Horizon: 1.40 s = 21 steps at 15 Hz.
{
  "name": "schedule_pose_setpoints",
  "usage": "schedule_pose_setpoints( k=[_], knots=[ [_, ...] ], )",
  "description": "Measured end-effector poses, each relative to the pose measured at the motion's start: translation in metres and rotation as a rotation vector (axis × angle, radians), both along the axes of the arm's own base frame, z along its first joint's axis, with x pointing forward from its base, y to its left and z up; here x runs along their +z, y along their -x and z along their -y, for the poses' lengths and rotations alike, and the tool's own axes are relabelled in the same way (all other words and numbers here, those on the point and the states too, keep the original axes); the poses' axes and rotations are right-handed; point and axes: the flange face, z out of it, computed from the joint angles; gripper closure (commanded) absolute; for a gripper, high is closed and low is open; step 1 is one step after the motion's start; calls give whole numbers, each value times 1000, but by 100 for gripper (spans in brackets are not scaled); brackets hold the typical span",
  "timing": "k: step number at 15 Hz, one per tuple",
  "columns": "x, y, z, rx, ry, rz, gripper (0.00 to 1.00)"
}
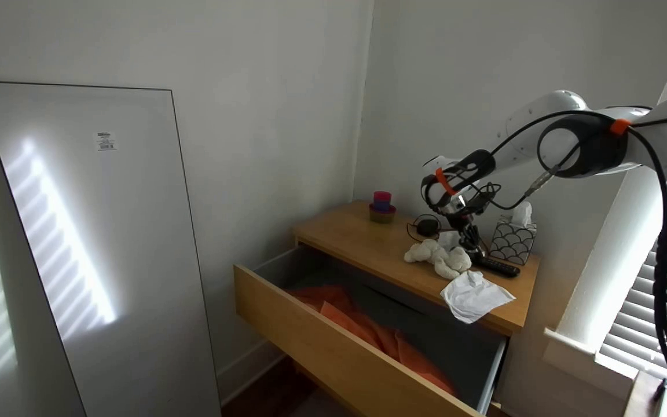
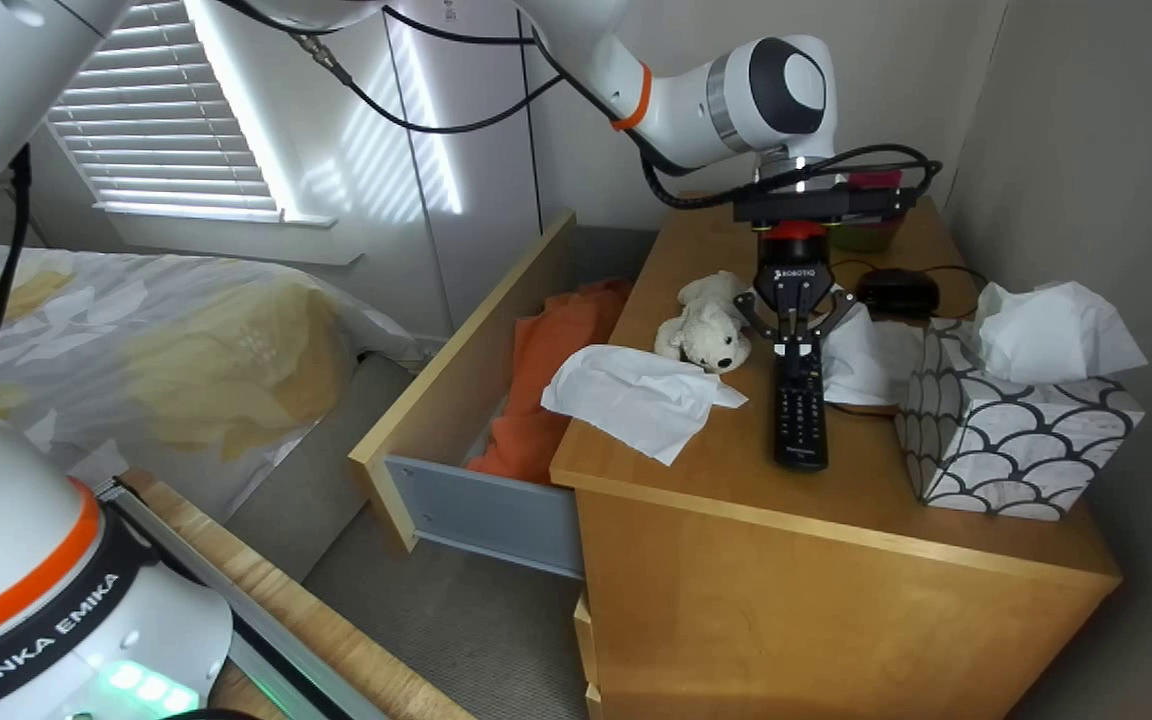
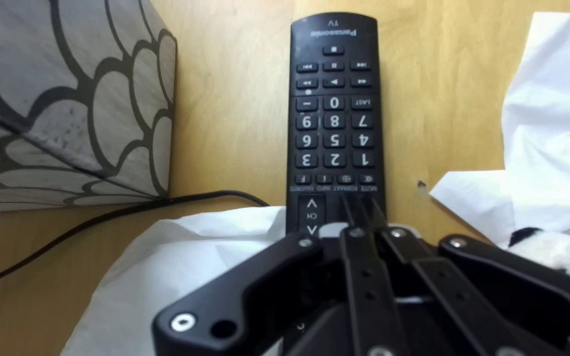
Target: Press a button on the black remote
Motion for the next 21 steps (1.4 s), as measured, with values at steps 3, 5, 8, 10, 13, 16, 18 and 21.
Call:
schedule_pose_setpoints(
  k=[3,5,8,10,13,16,18,21],
  knots=[
    [5,5,7,-14,0,3,100],
    [14,9,12,-24,0,7,100],
    [35,17,14,-36,-2,17,100],
    [51,22,12,-41,-5,27,100],
    [73,32,10,-48,-11,38,100],
    [97,44,5,-41,-18,75,100],
    [113,50,1,-14,-18,142,100],
    [133,61,-7,39,-23,250,100]
  ],
)
